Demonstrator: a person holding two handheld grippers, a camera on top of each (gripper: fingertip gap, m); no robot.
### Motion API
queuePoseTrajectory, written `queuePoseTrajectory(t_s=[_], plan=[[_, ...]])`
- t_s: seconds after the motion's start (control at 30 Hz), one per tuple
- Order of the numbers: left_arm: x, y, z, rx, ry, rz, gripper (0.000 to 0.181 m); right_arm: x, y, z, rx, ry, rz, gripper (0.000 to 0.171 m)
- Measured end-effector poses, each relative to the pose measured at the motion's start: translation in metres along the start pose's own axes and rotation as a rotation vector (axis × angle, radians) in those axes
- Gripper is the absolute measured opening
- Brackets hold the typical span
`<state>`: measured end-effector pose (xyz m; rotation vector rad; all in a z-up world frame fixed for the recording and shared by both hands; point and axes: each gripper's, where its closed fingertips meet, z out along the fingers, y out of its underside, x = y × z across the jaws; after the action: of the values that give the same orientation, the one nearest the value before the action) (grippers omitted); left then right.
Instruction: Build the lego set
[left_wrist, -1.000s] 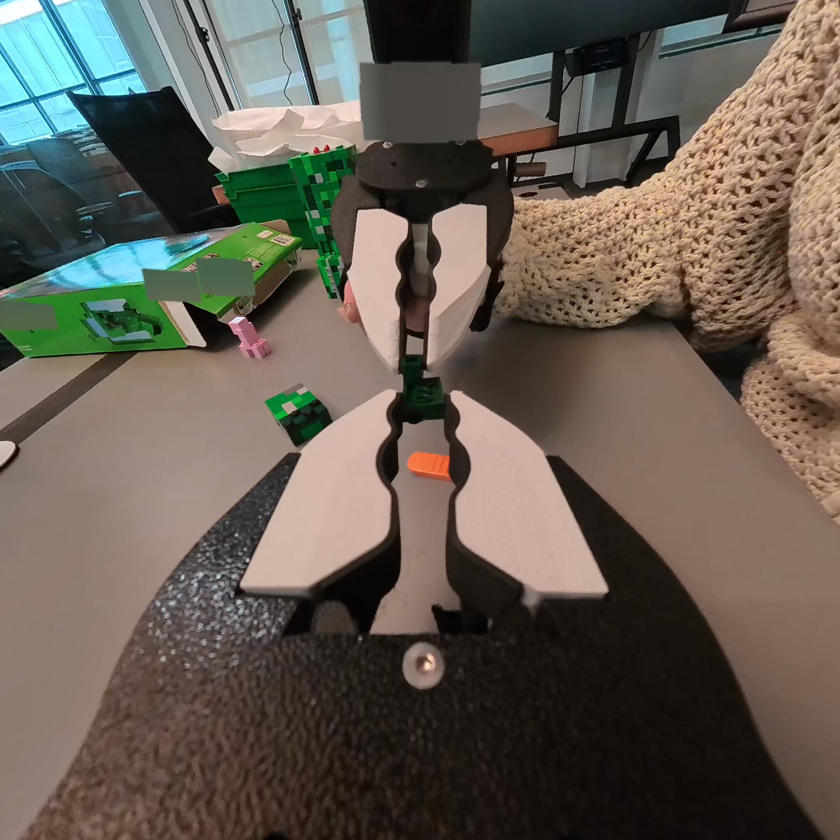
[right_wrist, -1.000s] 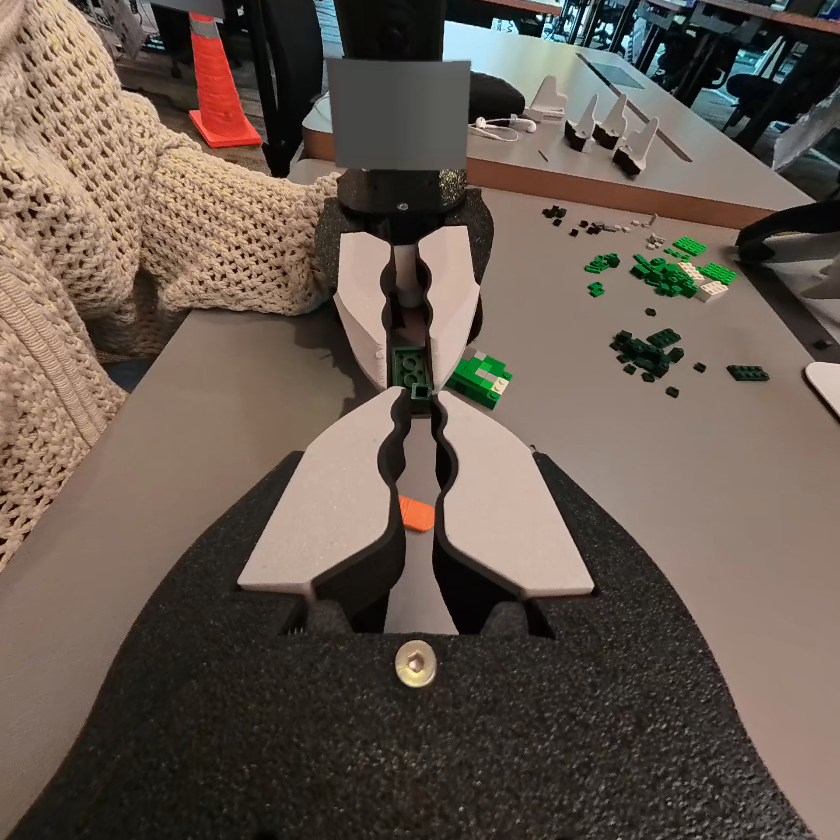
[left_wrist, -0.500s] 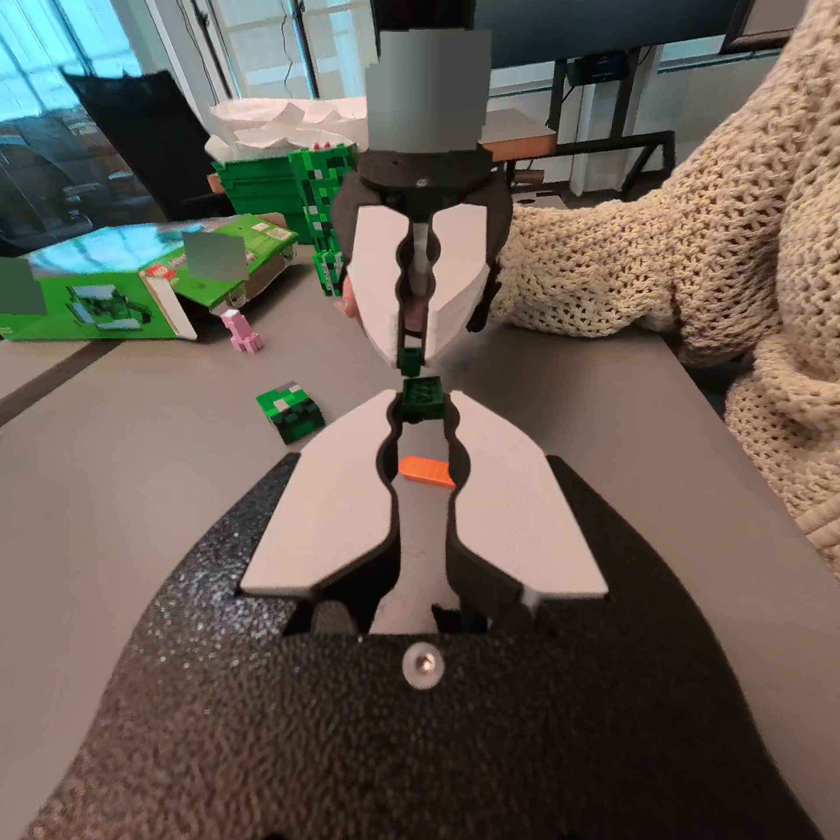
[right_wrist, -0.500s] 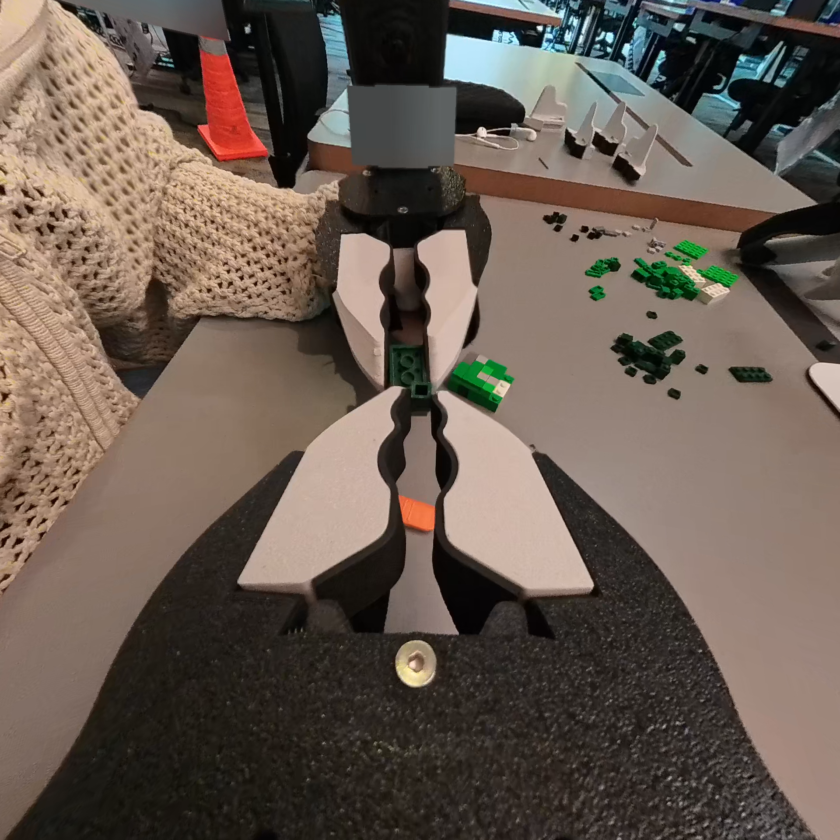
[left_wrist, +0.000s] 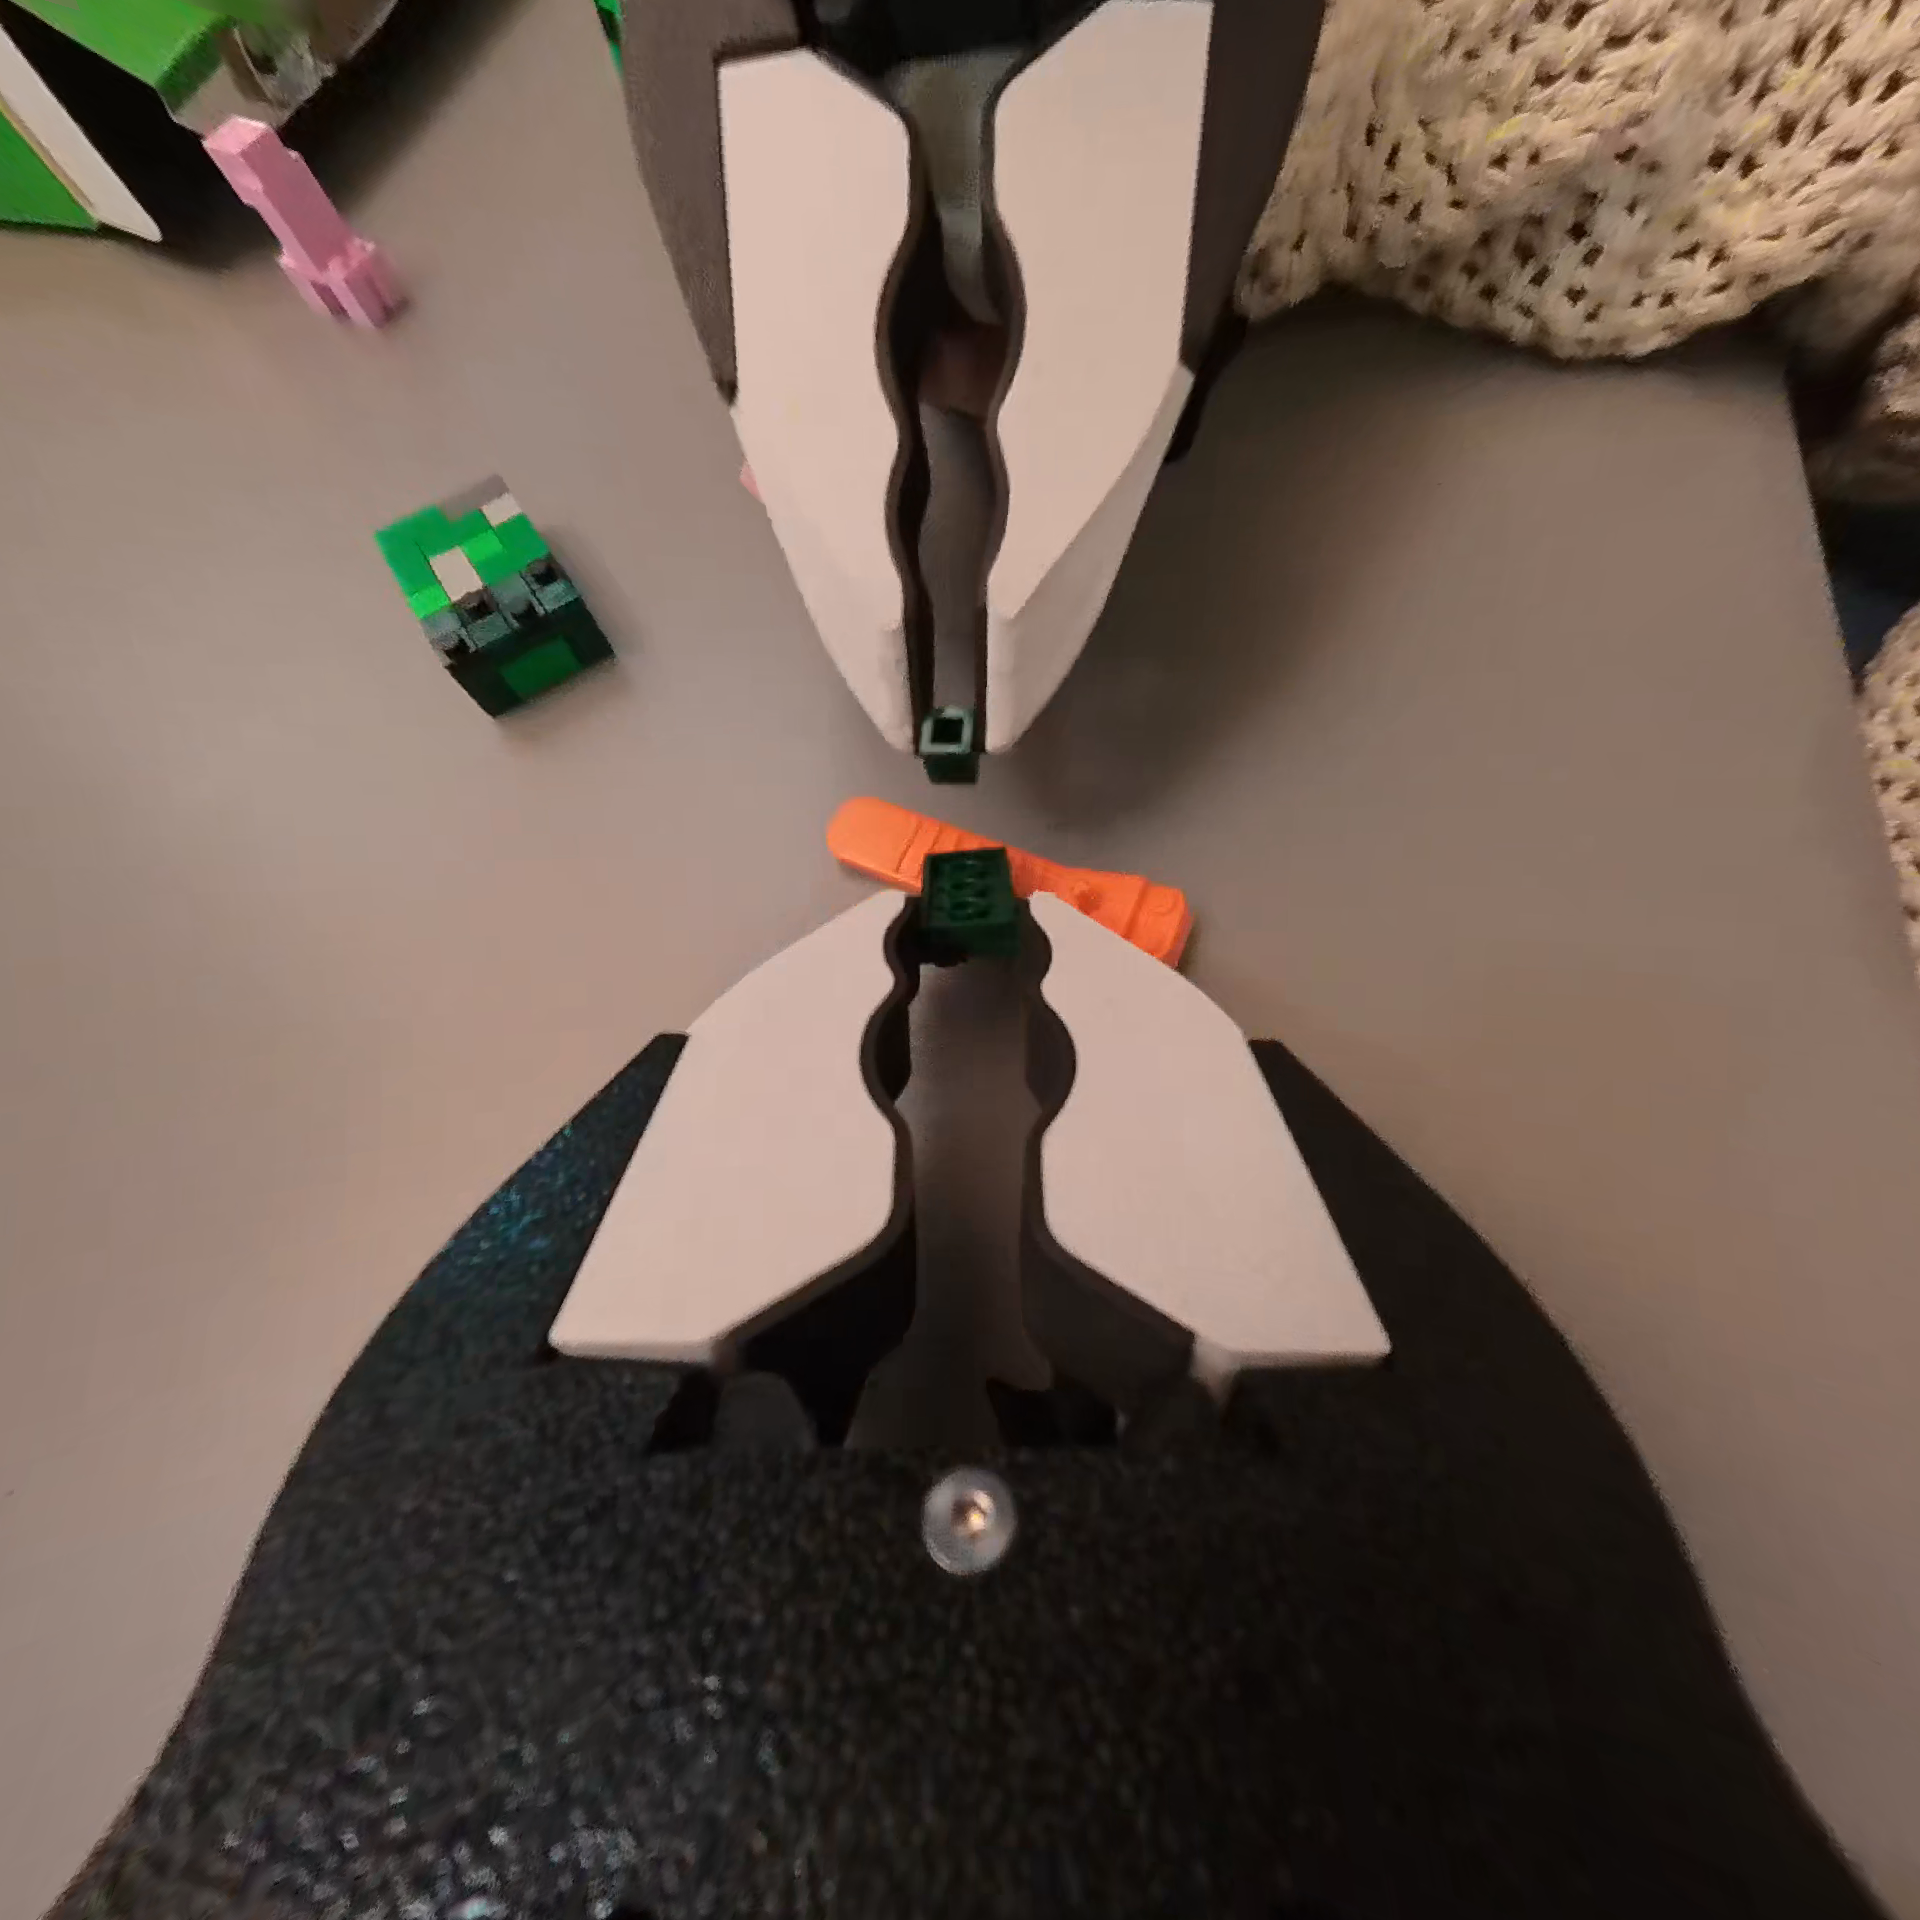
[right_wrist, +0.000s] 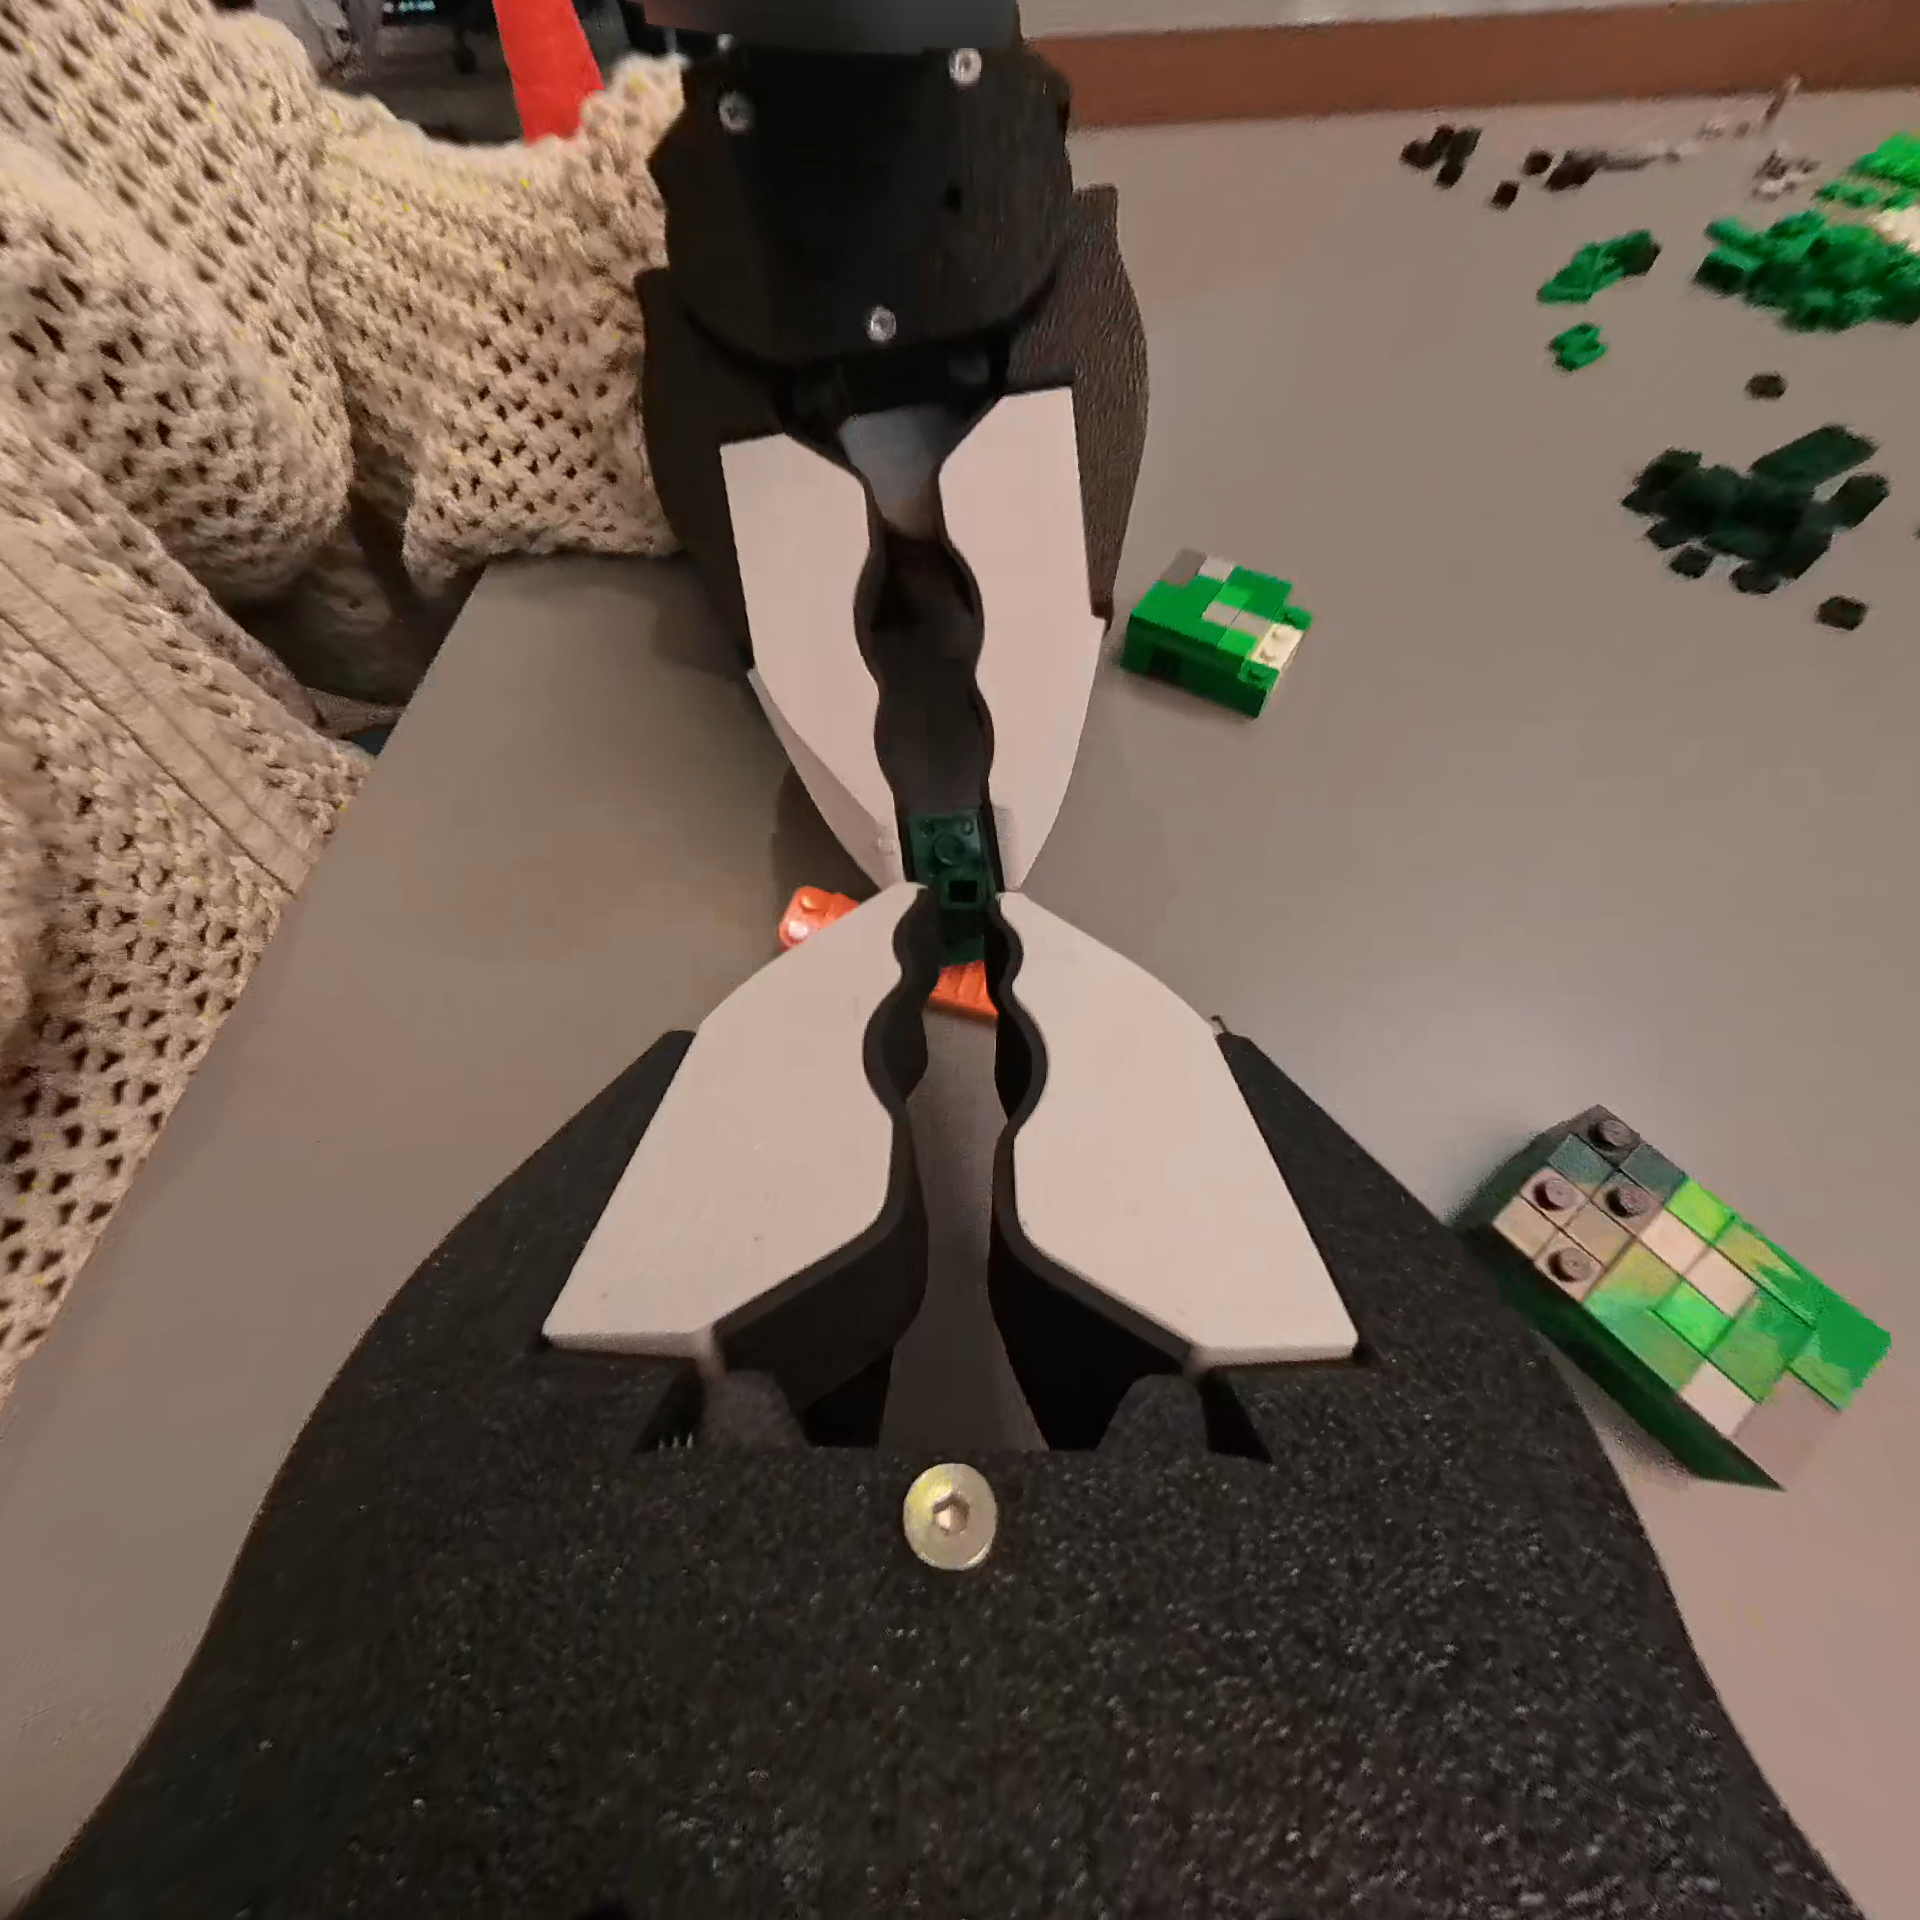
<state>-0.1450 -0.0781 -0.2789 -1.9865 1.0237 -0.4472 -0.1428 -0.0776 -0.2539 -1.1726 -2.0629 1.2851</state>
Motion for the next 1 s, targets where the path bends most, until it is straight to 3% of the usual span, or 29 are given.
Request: queuePoseTrajectory(t_s=[1.0], plan=[[0.005, 0.010, 0.002, -0.080, 0.030, 0.013, 0.018, 0.003, 0.011, 0.013, -0.125, -0.044, -0.041, 0.008]])
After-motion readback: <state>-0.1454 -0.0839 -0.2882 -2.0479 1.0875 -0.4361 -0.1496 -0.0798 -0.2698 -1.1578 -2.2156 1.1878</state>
